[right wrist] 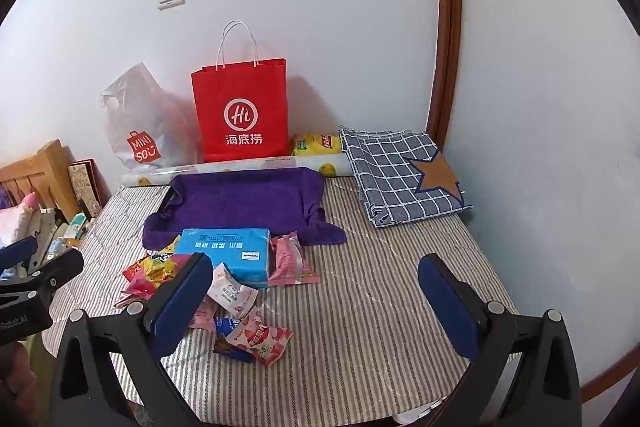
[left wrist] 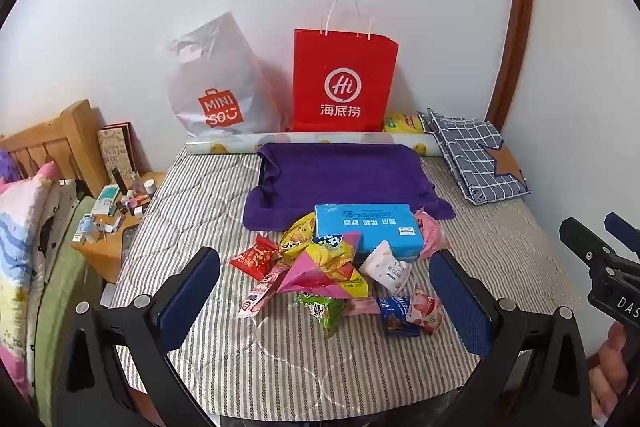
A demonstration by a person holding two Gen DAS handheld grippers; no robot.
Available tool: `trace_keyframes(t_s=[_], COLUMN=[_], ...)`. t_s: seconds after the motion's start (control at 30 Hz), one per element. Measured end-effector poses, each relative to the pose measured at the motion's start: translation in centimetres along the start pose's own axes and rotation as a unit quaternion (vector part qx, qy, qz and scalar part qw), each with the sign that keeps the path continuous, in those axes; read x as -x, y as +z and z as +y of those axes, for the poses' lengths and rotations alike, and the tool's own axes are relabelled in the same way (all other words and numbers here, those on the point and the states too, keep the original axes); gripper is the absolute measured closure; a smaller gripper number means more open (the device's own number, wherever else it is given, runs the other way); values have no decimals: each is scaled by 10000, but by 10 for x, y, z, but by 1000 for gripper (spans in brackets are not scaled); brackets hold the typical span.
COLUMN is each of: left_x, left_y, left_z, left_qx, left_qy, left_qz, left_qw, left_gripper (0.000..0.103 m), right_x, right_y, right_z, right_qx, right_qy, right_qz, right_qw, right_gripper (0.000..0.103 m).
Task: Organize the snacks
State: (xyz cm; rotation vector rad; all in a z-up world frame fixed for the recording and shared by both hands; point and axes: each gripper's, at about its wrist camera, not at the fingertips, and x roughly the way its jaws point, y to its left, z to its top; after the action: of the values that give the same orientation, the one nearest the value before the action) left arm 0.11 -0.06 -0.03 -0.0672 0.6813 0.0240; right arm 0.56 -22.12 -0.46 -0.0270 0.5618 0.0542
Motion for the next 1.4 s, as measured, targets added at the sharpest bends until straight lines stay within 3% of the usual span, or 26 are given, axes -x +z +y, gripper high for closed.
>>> trace_keyframes(t_s=[1.4], left_x=[8], left_y=[-5], left_z=[-4], left_qx=[-12], left_qy=[-82], left_qz=[-112], left_qw=[9999], left_gripper=[0], right_x=[13], right_y=[-2], right_z=[9], right_qx=[41], right_qy=[62], right_qz=[-160], right_qw=[9998], right_gripper=[0])
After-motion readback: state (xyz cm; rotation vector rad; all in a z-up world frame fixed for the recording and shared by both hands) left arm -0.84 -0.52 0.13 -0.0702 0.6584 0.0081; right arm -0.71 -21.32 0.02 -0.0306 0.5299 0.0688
